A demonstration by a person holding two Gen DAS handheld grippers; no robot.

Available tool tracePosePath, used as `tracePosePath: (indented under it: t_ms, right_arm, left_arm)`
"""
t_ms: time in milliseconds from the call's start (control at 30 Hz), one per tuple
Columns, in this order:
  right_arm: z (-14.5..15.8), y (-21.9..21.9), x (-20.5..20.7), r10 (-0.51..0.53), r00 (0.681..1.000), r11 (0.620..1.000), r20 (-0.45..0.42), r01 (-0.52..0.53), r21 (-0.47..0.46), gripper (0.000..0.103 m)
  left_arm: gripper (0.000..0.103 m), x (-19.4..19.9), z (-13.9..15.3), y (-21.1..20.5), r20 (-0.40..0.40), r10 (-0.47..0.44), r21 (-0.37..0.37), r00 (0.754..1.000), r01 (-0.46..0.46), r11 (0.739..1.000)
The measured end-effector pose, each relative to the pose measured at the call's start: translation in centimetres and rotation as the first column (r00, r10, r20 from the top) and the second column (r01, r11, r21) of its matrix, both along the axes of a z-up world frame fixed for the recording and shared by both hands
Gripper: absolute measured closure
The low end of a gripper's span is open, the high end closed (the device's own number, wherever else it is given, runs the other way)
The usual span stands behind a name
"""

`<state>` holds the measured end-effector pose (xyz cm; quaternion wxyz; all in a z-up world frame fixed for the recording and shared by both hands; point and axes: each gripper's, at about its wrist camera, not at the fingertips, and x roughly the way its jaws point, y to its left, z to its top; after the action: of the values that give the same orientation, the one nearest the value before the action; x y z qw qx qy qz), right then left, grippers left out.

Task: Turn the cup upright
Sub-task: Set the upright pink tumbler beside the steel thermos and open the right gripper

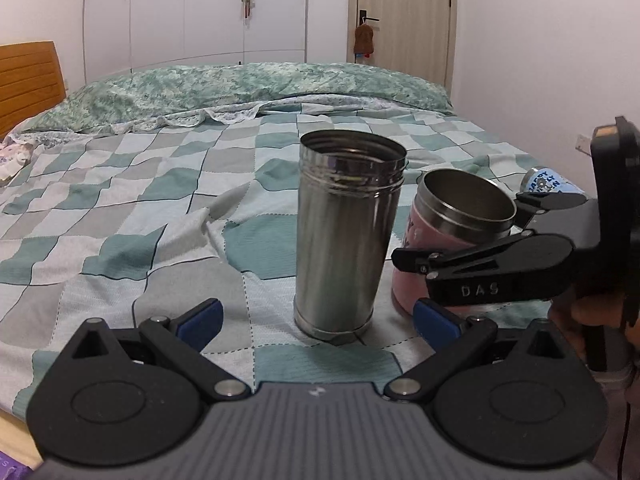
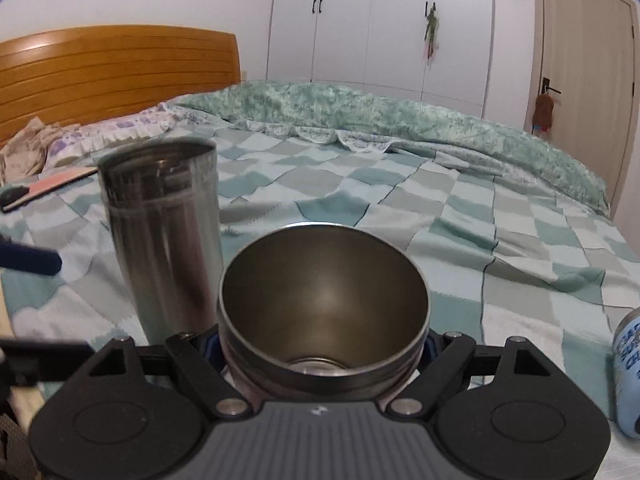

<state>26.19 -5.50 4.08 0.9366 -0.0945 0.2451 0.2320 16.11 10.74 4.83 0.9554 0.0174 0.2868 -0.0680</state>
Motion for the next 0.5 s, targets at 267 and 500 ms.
tracePosePath:
  t_ms: [267, 500]
  right_arm:
    - [0.5, -0.5, -0.8, 0.004, 1.000, 1.000, -0.018, -0.004, -0.001, 0.017]
    - [2.8, -4.5, -4.8, -0.012, 0.998, 0.995, 0.069, 0.005, 0.100, 0.000]
  left_arm:
    - [0.000, -0.5, 0.3, -0.2, 0.023, 0.016, 0.005, 1.000, -0.016, 1.000]
    - [0.000, -3.8, 2.1, -1.5, 0.128, 0.024, 0.015, 0.991, -0.026, 1.000]
